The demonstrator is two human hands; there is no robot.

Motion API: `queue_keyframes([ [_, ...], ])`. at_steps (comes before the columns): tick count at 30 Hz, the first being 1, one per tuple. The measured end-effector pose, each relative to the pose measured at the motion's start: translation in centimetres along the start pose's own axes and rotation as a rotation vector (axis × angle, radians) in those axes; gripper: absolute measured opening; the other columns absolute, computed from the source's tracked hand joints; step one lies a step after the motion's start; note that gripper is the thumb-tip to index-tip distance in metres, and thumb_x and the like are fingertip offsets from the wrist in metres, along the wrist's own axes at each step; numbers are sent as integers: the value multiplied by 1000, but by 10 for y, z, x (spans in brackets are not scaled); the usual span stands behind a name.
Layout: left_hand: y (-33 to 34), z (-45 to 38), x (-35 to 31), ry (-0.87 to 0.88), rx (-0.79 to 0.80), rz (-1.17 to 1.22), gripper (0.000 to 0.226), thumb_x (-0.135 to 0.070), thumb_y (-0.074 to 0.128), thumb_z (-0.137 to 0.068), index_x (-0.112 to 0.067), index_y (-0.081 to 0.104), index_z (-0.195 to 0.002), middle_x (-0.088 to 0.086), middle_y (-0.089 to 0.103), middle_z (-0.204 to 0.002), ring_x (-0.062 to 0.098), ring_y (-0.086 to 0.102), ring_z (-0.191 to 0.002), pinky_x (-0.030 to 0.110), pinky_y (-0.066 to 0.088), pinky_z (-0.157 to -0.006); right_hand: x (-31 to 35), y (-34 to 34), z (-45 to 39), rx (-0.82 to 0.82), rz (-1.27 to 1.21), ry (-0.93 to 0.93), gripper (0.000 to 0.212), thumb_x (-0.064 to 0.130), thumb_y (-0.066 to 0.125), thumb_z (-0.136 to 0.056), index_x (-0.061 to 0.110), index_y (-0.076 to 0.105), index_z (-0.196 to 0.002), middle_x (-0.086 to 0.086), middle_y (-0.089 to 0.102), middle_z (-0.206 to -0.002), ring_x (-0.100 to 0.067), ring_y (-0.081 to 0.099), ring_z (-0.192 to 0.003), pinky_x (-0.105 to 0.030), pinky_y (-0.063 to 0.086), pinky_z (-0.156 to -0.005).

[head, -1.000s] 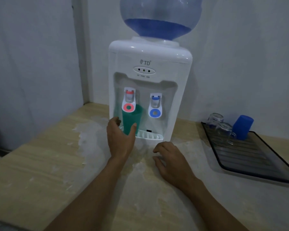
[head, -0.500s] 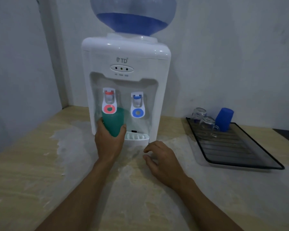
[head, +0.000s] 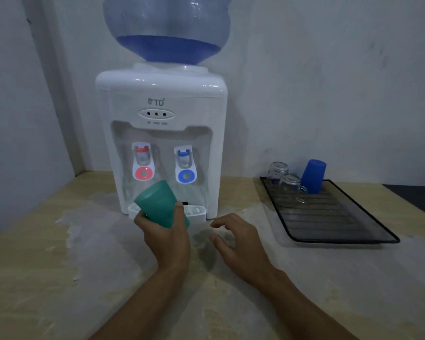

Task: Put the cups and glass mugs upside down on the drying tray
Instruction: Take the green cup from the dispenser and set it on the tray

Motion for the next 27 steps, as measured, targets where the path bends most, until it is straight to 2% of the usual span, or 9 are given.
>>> queue_keyframes([
  [2,6,13,3,-22,45,-9,70,-32,82,-87,-21,39,-141,3,60,-131,23,64,-112,33,58,-84,-4,-4,2,11,-27,19,19,22,73,-96,21,72,-114,8,71,-111,-1,64,-103,-25,54,-91],
  [4,14,28,0,9,108,-34,66,-33,82,-85,-26,40,-136,0,61,-126,20,65,-111,31,57,-82,-7,-8,3,41,-59,33,23,27,72,-97,24,70,-119,13,70,-116,0,64,-108,-26,54,-93],
  [8,40,59,-17,118,343,-54,68,-44,82,-83,-41,36,-133,-15,61,-120,-6,64,-102,21,57,-75,-10,-10,13,171,-263,47,38,44,68,-98,33,59,-134,20,68,-128,-6,66,-119,-22,53,-98],
  [12,53,82,-26,189,521,-31,79,-59,75,-77,-34,37,-141,-18,64,-120,6,68,-109,28,60,-84,-30,-16,22,200,-530,183,52,44,75,-95,33,53,-140,11,68,-133,-13,69,-121,-32,59,-97],
  [16,57,86,-25,206,593,-8,79,-56,74,-77,-28,40,-143,-16,68,-117,10,71,-106,31,62,-84,-41,-14,22,234,-490,226,53,49,80,-89,37,57,-136,12,69,-132,-10,69,-121,-35,59,-100],
  [19,63,85,-23,215,613,9,75,-54,71,-81,-27,41,-144,-11,69,-120,13,70,-109,34,60,-88,-48,-16,22,209,-540,278,57,49,84,-85,33,60,-135,11,71,-129,-9,70,-118,-36,60,-99],
  [22,74,91,-21,224,683,22,59,-56,55,-94,-31,41,-146,-18,66,-126,8,66,-116,26,55,-94,-59,-27,19,108,-658,321,56,34,87,-84,22,63,-133,3,74,-125,-14,74,-113,-37,62,-96],
  [24,87,94,-13,123,765,83,64,-64,40,-101,-21,45,-148,-7,66,-136,17,62,-126,30,52,-102,-66,-38,14,21,-723,353,55,26,86,-83,14,65,-132,-5,76,-123,-22,75,-111,-44,61,-98],
  [27,103,100,7,-64,880,31,81,-73,18,-97,-16,57,-139,6,71,-131,22,65,-124,27,52,-99,-80,-55,11,-100,-838,408,56,28,84,-83,11,65,-133,-8,76,-122,-27,74,-113,-46,61,-98],
])
Point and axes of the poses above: each hand's wrist, its own z-axis away from the middle knuckle, its own y-axis out of the palm, x = y × z, the point moved 10 cm from there along -z, towards the middle knuckle
